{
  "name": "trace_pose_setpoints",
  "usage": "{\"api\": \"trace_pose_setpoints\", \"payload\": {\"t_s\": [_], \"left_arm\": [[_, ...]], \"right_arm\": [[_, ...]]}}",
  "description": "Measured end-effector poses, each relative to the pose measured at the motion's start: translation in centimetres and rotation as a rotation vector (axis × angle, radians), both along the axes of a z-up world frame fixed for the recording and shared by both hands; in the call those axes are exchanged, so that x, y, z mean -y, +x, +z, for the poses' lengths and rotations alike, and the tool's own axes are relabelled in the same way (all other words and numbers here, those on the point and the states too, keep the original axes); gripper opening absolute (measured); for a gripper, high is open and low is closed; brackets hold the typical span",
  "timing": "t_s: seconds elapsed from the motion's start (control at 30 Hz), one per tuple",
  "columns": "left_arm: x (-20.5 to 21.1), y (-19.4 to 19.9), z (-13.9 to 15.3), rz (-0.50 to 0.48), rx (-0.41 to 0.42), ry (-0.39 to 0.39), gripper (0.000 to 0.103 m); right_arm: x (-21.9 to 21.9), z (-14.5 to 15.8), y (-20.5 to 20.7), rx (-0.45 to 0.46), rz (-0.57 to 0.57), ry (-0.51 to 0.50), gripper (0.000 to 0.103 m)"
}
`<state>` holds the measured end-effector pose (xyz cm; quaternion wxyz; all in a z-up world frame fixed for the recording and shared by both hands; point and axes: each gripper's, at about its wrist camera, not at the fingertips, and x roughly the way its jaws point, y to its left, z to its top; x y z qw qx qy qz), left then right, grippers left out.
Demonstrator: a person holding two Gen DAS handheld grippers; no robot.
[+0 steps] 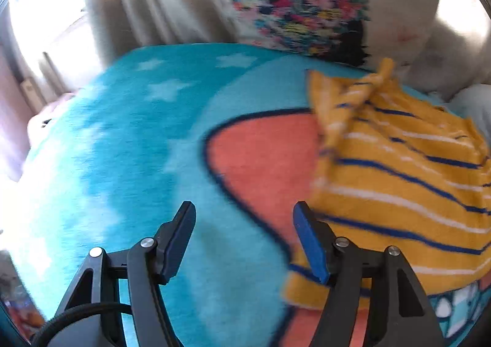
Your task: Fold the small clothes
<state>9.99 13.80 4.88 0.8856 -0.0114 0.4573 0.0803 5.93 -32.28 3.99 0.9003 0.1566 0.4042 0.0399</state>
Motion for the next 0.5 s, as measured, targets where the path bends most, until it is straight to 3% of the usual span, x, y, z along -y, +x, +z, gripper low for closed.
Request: {"api": "trace_pose_setpoints", "payload": {"t_s": [0.17, 0.27, 0.43, 0.5], "left_arm": [[-1.2, -1.7, 1.3, -0.033, 0.027, -0.152, 0.066], [-1.1, -2.3, 1.8, -0.056, 0.047, -0.267, 0.067], [-0.7, -1.4, -0.3, -0.093, -0.024, -0.492, 0.071], [-0.5, -1.3, -0.6, -0.094, -0.013, -0.524, 0.072]], "right_arm": [[1.0, 2.3, -2.0, 0.044, -0.039, -0.031, 0.056], [-0.3, 3.4, -2.8, 0.085, 0.024, 0.028, 0.056], [-5.2, 3.8, -2.5, 0.077, 0.187, 0.128, 0.056], [-7.0, 4.0, -1.9, 0.066, 0.244, 0.170, 0.056]]}}
